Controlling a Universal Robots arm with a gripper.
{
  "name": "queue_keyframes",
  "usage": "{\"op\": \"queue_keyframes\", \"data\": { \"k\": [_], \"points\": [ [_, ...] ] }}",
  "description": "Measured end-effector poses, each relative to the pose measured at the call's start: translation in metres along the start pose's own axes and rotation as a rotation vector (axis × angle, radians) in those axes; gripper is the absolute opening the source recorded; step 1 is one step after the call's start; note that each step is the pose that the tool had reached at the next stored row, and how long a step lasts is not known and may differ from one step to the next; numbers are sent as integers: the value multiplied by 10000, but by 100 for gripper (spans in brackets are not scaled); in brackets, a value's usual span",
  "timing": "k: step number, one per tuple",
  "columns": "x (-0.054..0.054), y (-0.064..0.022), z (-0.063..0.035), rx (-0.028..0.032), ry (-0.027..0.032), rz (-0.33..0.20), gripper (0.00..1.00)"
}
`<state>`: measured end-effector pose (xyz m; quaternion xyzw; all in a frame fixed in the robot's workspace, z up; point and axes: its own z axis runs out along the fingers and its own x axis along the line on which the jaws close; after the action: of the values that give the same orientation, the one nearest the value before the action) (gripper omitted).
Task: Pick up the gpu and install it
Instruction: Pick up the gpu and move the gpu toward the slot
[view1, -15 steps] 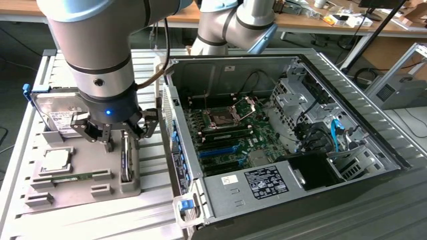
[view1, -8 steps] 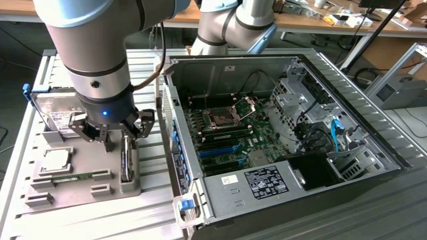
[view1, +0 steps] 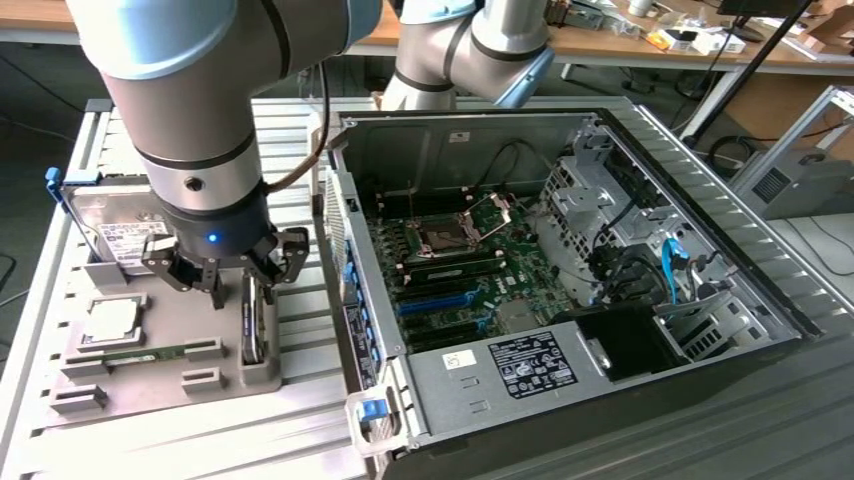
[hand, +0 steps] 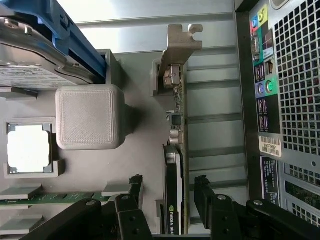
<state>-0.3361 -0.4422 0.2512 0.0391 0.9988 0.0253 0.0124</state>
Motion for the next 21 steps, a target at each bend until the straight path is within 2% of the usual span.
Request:
{"op": "queue_keyframes", "data": {
  "k": [7,10,21],
  "points": [
    [-38,2,14,0,0,1,54],
    [-36,-1,56,-2,-2,-1,54],
    [-36,0,56,-1,-1,0,53]
  ]
}}
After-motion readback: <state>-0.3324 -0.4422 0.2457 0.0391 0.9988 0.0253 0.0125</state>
